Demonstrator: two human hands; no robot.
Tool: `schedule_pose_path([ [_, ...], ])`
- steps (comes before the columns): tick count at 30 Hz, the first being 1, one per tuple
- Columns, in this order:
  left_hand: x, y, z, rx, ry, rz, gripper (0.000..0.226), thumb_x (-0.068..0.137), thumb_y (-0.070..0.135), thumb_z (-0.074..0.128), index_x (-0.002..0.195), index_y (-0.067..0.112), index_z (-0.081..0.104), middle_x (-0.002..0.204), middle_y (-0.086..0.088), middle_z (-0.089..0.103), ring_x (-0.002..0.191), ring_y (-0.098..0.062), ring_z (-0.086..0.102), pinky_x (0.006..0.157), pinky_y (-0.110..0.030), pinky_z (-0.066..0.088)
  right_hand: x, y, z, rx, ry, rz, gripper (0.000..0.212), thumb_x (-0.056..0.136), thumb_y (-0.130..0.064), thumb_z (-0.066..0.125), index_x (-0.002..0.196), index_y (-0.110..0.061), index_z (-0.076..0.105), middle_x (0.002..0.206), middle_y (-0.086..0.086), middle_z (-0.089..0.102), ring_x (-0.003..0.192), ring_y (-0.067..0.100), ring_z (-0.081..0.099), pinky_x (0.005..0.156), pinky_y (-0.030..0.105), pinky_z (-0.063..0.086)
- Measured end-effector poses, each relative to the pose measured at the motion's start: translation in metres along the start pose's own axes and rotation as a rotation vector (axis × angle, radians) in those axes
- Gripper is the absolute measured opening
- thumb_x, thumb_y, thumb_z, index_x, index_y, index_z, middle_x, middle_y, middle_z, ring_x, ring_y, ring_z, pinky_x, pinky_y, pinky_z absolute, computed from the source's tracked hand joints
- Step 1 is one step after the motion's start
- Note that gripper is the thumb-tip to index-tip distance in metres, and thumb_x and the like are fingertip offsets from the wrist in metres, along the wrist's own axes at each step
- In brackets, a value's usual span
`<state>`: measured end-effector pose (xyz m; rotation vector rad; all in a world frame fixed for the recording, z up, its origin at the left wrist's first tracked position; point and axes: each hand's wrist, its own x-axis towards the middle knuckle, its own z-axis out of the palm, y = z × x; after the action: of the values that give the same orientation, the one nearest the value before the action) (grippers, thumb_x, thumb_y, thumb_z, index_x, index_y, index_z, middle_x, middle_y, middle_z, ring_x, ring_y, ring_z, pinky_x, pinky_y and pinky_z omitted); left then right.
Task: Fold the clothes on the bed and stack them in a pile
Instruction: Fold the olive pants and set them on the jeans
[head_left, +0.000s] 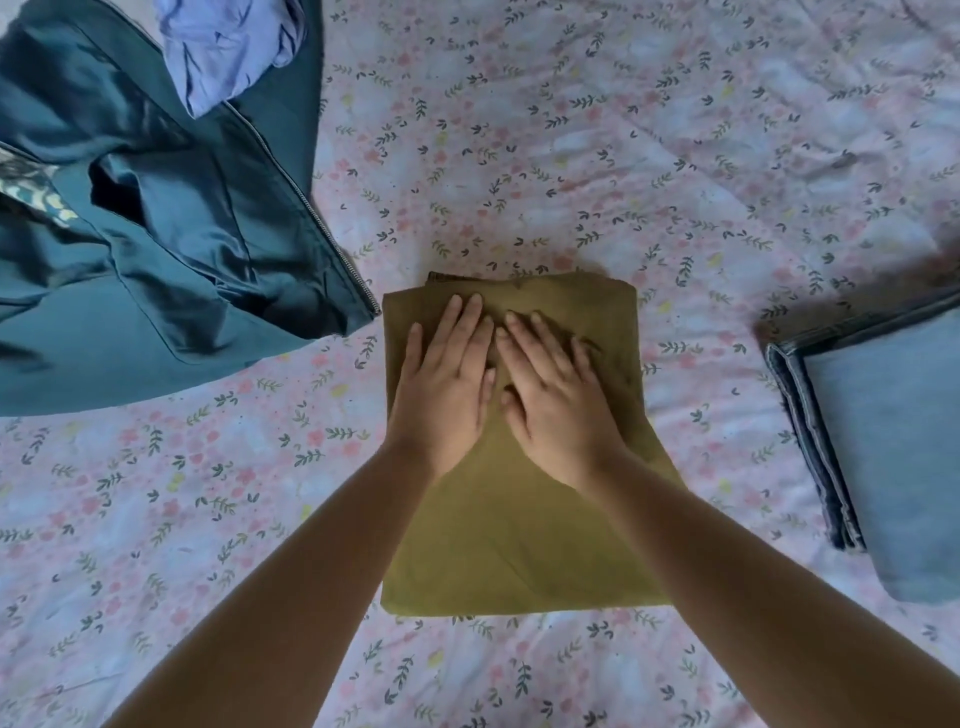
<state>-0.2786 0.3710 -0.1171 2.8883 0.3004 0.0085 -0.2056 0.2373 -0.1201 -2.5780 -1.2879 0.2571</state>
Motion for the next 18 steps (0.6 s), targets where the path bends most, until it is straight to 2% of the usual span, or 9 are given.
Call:
schedule_pose_path([
  [2,0.006,-0.013,0.007,0.087,-0.137,-0.011,0.059,0.093,0.041,0.017,0.145,0.013,0.023,0.154,-0.008,0.021,0.141,-0.021,0.010,0.109,-0.056,0.008,-0.002,0.032,0.013,-0.091,-0.112,0.085,0.062,0.090,-0.044,0.018,0.146,-0.015,0.015,0.154,0.002,0.018,0.142,0.021,0.019,0.111,0.051,0.010],
  [4,0.012,-0.026,0.006,0.170,-0.238,-0.083,0.060,0.091,0.050,0.005,0.146,0.024,0.000,0.157,-0.004,-0.001,0.142,-0.020,-0.011,0.110,-0.053,-0.005,-0.007,0.057,0.015,-0.158,-0.109,0.131,0.063,0.090,-0.046,0.018,0.145,-0.016,0.016,0.154,0.000,0.020,0.141,0.023,0.021,0.108,0.054,0.009],
  [5,0.014,-0.029,0.005,0.193,-0.256,-0.150,0.060,0.091,0.051,0.004,0.146,0.026,-0.004,0.157,-0.006,-0.006,0.142,-0.024,-0.013,0.110,-0.053,-0.006,-0.009,0.062,0.011,-0.164,-0.120,0.148,0.063,0.090,-0.046,0.018,0.145,-0.016,0.018,0.154,0.001,0.019,0.141,0.024,0.020,0.108,0.055,0.011],
  [7,0.007,-0.029,-0.003,0.140,-0.196,-0.301,0.061,0.093,0.047,0.012,0.148,0.020,0.007,0.156,-0.016,-0.001,0.143,-0.034,-0.005,0.111,-0.056,0.001,-0.017,0.063,0.003,-0.097,-0.100,0.205,0.063,0.090,-0.043,0.013,0.146,-0.014,0.019,0.155,0.002,0.016,0.143,0.025,0.014,0.110,0.054,0.007],
  [8,-0.001,-0.025,-0.006,0.088,-0.097,-0.329,0.060,0.095,0.042,0.018,0.147,0.012,0.019,0.154,-0.021,0.009,0.142,-0.037,0.004,0.111,-0.056,0.006,-0.025,0.058,-0.002,-0.042,-0.038,0.260,0.062,0.090,-0.039,0.015,0.144,-0.010,0.027,0.153,0.007,0.022,0.142,0.028,0.017,0.110,0.053,0.006],
  [11,-0.036,-0.002,-0.008,0.017,0.192,-0.151,0.046,0.091,0.021,0.035,0.132,0.001,0.041,0.145,-0.023,0.033,0.138,-0.034,0.023,0.108,-0.054,0.016,-0.054,0.033,-0.016,0.046,0.248,0.349,0.042,0.089,-0.024,0.033,0.121,-0.003,0.051,0.135,0.019,0.047,0.131,0.033,0.035,0.107,0.056,0.017],
  [14,-0.072,0.025,0.005,-0.003,0.057,0.028,0.047,0.090,0.023,0.037,0.134,0.008,0.039,0.147,-0.012,0.034,0.138,-0.026,0.024,0.106,-0.057,0.024,-0.085,-0.009,-0.002,0.061,0.201,0.186,0.042,0.083,-0.025,0.040,0.120,-0.009,0.051,0.134,0.015,0.050,0.129,0.027,0.036,0.107,0.054,0.020],
  [16,-0.090,0.022,0.023,0.047,-0.091,-0.053,0.047,0.095,0.033,0.028,0.138,0.015,0.036,0.149,-0.006,0.031,0.138,-0.023,0.024,0.104,-0.061,0.029,-0.099,-0.018,0.016,0.013,0.066,0.099,0.048,0.084,-0.031,0.042,0.128,-0.013,0.049,0.140,0.010,0.046,0.133,0.023,0.032,0.108,0.052,0.021],
  [18,-0.097,0.011,0.032,0.041,-0.176,-0.208,0.050,0.098,0.040,0.016,0.139,0.019,0.035,0.150,-0.007,0.032,0.137,-0.024,0.024,0.102,-0.062,0.026,-0.103,-0.005,0.026,-0.049,-0.027,0.089,0.052,0.086,-0.037,0.040,0.133,-0.016,0.047,0.145,0.004,0.040,0.135,0.020,0.029,0.106,0.051,0.020],
])
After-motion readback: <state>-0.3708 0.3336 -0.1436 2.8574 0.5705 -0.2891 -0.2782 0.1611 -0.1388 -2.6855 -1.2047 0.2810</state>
